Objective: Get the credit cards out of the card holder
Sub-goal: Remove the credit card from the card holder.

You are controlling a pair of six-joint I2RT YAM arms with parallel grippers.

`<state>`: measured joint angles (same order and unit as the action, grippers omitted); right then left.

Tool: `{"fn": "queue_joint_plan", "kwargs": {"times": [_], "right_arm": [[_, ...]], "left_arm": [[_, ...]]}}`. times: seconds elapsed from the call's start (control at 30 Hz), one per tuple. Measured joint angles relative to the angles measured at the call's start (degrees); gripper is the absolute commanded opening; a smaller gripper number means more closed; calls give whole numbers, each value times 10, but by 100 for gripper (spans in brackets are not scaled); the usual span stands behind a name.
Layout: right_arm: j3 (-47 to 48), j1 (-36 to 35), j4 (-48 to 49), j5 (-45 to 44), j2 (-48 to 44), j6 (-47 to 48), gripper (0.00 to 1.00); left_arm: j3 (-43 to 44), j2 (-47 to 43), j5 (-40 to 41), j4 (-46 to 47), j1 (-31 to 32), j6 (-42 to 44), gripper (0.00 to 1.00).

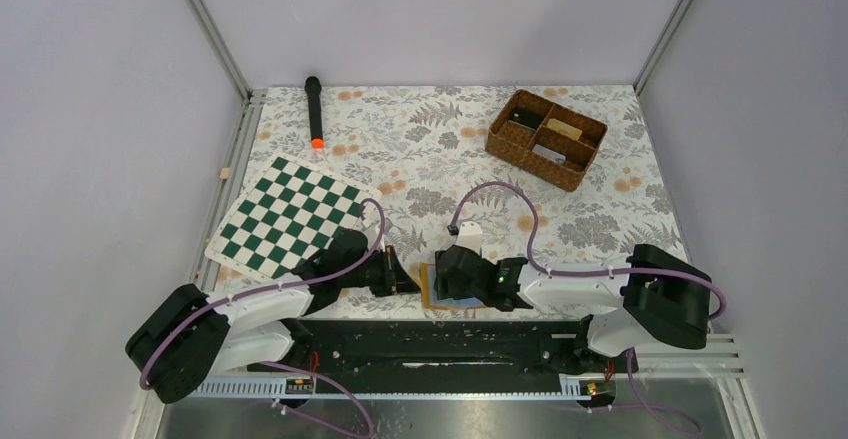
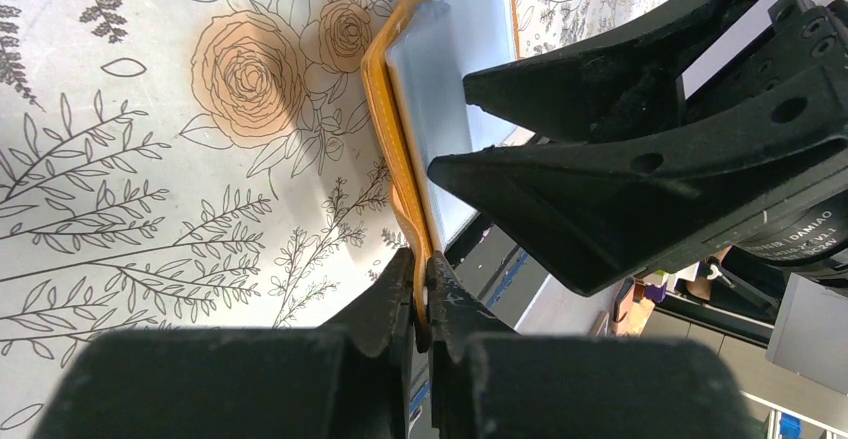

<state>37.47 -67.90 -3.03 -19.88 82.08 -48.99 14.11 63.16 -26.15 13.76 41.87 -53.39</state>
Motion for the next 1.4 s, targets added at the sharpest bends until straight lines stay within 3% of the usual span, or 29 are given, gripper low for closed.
{"fn": "queue_joint_plan", "kwargs": {"times": [0.47, 0.7, 0.9, 1.0, 1.13, 1.23, 1.4], "right_arm": [[16, 0, -103, -49, -10, 5, 58], [18, 0, -234, -133, -119, 3, 57], [19, 0, -282, -150, -182, 11, 50], [11, 0, -238, -123, -221, 26, 45], [-40, 0, -104, -61, -269, 32, 45], [-46, 0, -55, -37, -246, 34, 57], [-45, 0, -26, -15, -172, 32, 63]], "left_arm": [[0, -7, 0, -9, 0, 1, 0], [0, -9, 0, -12, 0, 3, 0], [0, -15, 0, -12, 0, 3, 0], [0, -16, 0, -12, 0, 3, 0], [0, -16, 0, -12, 0, 3, 0], [0, -16, 0, -12, 0, 3, 0], [0, -16, 0, -12, 0, 3, 0]]}}
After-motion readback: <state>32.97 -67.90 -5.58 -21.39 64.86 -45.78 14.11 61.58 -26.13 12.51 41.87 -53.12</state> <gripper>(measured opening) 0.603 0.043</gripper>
